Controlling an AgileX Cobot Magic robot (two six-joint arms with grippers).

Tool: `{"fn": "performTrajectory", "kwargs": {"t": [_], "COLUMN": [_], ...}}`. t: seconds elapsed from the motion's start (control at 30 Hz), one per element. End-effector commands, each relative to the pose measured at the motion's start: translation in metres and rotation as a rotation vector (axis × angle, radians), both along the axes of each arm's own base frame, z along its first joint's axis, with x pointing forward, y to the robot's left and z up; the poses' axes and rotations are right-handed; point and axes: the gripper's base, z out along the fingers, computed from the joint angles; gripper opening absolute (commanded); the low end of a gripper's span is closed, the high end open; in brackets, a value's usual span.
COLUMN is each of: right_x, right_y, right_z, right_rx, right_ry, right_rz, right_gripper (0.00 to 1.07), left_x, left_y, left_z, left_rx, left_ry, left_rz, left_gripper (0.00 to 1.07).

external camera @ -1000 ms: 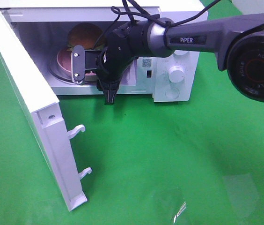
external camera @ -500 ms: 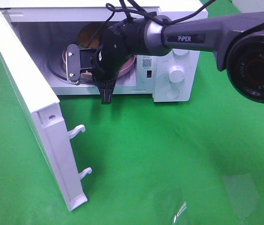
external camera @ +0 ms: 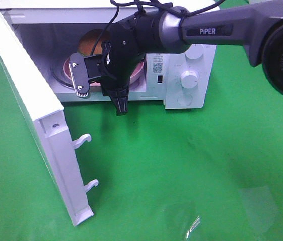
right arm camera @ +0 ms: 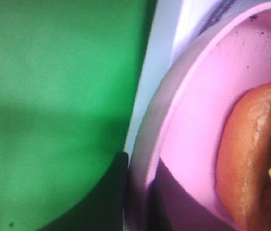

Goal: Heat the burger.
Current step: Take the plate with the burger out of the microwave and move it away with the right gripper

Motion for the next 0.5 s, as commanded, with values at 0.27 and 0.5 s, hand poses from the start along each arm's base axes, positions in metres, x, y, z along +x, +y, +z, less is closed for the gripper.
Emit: {"fn": "performTrajectory", "kwargs": {"t": [0.27, 0.5], "right_x": [-0.025, -0.032], "right_y": [-0.016, -0.022], "right_z": [0.018, 0.026], "right_rx": [-0.026, -0.013], "right_ry": [-0.082, -0.118], "right_rz": [0.106, 0.121], "right_gripper": [0.00, 0.00], "left_x": [-0.002, -0.002], "left_y": [0.000, 0.000], "left_z": [0.000, 0.000], "left_rx": [0.000, 0.000], "left_ry": [-0.020, -0.020], "left_rz": [0.005, 0.005], "left_gripper": [0.98, 0.98]}}
